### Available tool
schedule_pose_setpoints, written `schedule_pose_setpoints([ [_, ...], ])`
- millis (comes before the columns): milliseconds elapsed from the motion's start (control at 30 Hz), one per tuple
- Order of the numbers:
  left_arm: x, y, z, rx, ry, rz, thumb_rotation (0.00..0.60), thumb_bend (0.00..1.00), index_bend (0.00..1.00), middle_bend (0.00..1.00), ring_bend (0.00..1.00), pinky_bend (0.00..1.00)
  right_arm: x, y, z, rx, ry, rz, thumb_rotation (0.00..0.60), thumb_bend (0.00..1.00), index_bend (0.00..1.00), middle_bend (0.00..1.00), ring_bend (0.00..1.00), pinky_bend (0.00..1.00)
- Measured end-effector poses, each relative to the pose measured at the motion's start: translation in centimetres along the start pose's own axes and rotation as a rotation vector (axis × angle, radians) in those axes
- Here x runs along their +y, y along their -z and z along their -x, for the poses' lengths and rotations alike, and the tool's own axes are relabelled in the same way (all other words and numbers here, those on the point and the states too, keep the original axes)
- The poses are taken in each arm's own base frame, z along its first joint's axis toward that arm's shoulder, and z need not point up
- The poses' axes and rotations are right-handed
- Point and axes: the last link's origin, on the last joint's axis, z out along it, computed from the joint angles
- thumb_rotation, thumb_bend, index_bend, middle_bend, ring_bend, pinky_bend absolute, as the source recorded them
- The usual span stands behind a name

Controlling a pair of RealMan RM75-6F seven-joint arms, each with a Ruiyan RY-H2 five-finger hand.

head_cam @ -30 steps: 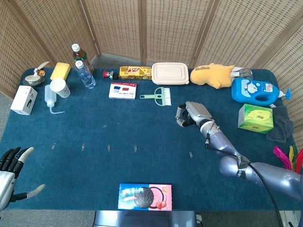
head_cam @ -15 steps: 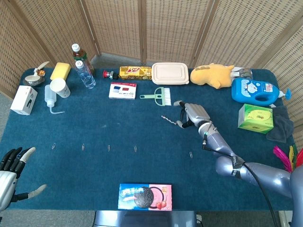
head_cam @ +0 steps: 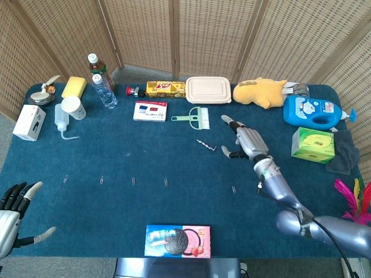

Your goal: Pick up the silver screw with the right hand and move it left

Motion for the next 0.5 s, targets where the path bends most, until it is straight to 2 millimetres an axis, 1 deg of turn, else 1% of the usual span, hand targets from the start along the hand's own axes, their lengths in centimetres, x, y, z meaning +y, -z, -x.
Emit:
schedule_pose_setpoints([
  [67, -0.4, 0.2, 0.1, -0.004, 0.003, -0.011, 0.421, 0.2, 0.02, 0.11, 0.01, 0.03, 0.6, 1.5, -0.2, 0.038, 0.021, -0.021, 0.598, 0.43, 0.1, 0.19, 0.12, 0.41],
  [167, -0.8, 0.3, 0.4, -0.008, 0.009, -0.023, 0.424, 0.2, 0.02, 0.11, 0.01, 0.03, 1.7, 4.7, -0.4, 0.108, 0.054, -0.054, 0.6, 0.43, 0.16, 0.22, 0.14, 0.42],
  [200, -1.0, 0.4, 0.6, -0.014, 0.011, -0.029, 0.424, 0.2, 0.02, 0.11, 0.02, 0.03, 2.3, 6.1, -0.3, 0.124, 0.058, -0.053, 0.6, 0.43, 0.19, 0.22, 0.15, 0.42],
  [300, -1.6, 0.7, 1.0, -0.026, 0.016, -0.048, 0.422, 0.2, 0.03, 0.11, 0.02, 0.03, 4.4, 9.3, -0.1, 0.161, 0.068, -0.016, 0.6, 0.43, 0.23, 0.22, 0.15, 0.42],
  [367, -2.0, 1.0, 1.2, -0.03, 0.016, -0.06, 0.423, 0.2, 0.04, 0.11, 0.03, 0.03, 5.4, 10.9, -0.2, 0.195, 0.087, 0.006, 0.6, 0.43, 0.25, 0.23, 0.15, 0.42],
  [433, -2.2, 1.3, 1.3, -0.029, 0.019, -0.068, 0.428, 0.2, 0.06, 0.12, 0.05, 0.03, 6.6, 12.8, -0.3, 0.233, 0.12, 0.04, 0.6, 0.43, 0.26, 0.24, 0.15, 0.43],
  [500, -2.4, 1.4, 1.4, -0.023, 0.019, -0.07, 0.447, 0.2, 0.08, 0.14, 0.08, 0.03, 7.6, 14.7, -0.2, 0.262, 0.159, 0.079, 0.6, 0.43, 0.26, 0.24, 0.15, 0.43],
])
